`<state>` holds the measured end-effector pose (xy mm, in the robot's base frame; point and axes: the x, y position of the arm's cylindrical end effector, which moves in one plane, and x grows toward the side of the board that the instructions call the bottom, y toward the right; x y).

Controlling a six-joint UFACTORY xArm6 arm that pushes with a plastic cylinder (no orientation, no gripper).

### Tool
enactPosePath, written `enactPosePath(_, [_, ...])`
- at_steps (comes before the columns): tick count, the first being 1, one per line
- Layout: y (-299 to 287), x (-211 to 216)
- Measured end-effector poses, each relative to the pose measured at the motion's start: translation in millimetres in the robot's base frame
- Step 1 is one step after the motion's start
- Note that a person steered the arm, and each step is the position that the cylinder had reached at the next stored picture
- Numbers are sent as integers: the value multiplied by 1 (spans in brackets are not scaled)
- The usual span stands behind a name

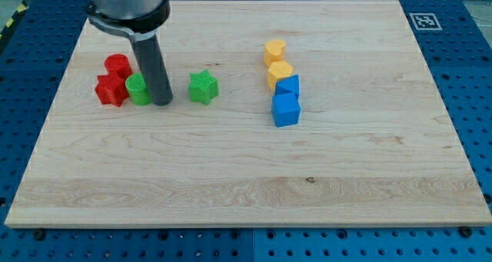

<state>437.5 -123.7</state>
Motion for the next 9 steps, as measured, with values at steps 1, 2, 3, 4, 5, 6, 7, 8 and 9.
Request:
enactPosePath(1, [19, 22])
enactPosePath(2, [28, 35])
enactPosePath(3, [56, 16])
enactPosePath(4, [82, -1])
enactPosePath(5, [93, -10])
enactPosePath(6, [75, -23])
enactPosePath(7, [53, -23])
enactPosePath(8, [48, -38])
enactPosePath(9, [29, -40])
